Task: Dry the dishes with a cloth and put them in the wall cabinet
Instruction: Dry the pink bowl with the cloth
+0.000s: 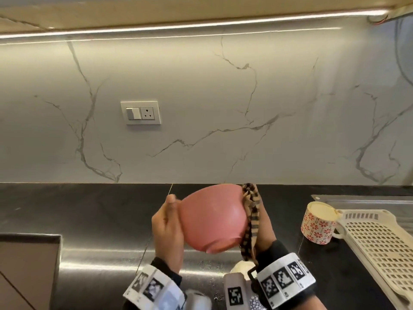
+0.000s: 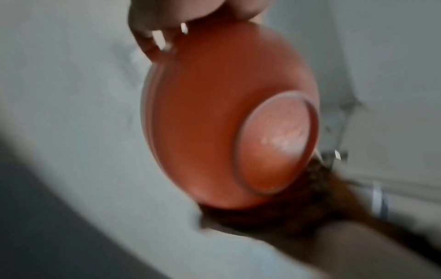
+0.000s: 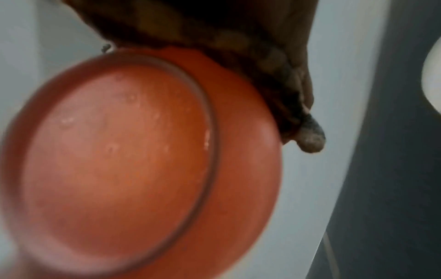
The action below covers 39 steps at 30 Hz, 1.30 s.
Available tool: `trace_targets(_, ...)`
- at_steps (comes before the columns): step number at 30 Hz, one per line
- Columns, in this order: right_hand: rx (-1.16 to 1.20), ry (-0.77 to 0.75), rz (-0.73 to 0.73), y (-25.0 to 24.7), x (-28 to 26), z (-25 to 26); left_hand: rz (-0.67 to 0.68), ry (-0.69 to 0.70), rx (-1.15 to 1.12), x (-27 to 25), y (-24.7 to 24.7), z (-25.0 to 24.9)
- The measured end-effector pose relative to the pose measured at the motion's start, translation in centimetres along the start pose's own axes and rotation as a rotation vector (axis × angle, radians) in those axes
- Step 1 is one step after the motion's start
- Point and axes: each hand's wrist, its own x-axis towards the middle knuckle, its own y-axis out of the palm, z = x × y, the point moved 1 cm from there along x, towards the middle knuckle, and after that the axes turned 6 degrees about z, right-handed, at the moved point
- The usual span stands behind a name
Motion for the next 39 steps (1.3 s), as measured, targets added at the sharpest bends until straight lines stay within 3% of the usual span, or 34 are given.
trace_targets(2,-0.395,-0.256,-0.032,0.1,0.6,0.7,0.169,0.209,0.286,0.5,-0.1,-0.3)
trace_targets(4,-1.0,-0.568,-0.03,0.6,0.7,1.2,0.34,0.266,0.387,0.3,0.2,-0.9)
trace_targets(6,-1.354,-0.8,-0.059,1.5,0.1,1.5,0.47,0.182,0.298,-0.2,0.6,-1.5)
trace_targets(9,-1.553,-0.999,-0.119,2.9,-0.9,1.5,0.482,-0.008,0.015,-0.7,0.5,-1.6)
trace_targets(11,-1.537,-1.06,-0.101,3.1,-0.8,2.0,0.452,-0.073,-0.147,-0.7,0.3,-1.7)
trace_targets(14,-1.3,-0.964,-0.042,2.6,0.0,2.8,0.422,-0.112,-0.27,-0.4,0.2,-2.1)
trace_targets(16,-0.99,-0.792,0.002,2.0,0.5,2.8,0.366,-0.133,-0.333,-0.4,-0.1,-2.1)
trace_targets(19,-0.305,-0.398,0.039,1.2,0.9,2.6,0.31,-0.215,-0.428,-0.7,-0.7,-1.4)
trace_targets(21,-0.105,-0.207,0.019,0.8,1.1,2.6,0.332,-0.259,-0.451,-0.9,-0.8,-0.9)
trace_targets(22,-0.104,-0.166,0.012,0.8,1.2,2.5,0.329,-0.28,-0.461,-1.0,-0.7,-0.7)
trace_targets(24,-0.254,-0.227,-0.036,1.1,1.3,2.0,0.279,-0.309,-0.496,-0.7,-1.0,-0.3)
trace_targets(28,-0.937,-0.662,-0.091,2.8,-0.2,1.7,0.232,-0.324,-0.541,0.3,-2.1,-0.3)
trace_targets(31,-1.438,-0.967,-0.01,4.1,-1.4,1.4,0.277,-0.349,-0.596,0.2,-2.1,-0.4)
trace_targets(33,-1.641,-1.037,0.098,4.5,-1.3,1.3,0.308,-0.386,-0.632,0.0,-1.9,-0.4)
trace_targets(36,-1.435,-0.911,0.223,3.8,0.4,3.0,0.263,-0.443,-0.676,-0.3,-1.7,-0.5)
trace_targets(39,-0.741,-0.604,0.242,2.6,1.6,3.5,0.134,-0.478,-0.742,-0.1,-1.6,-0.9)
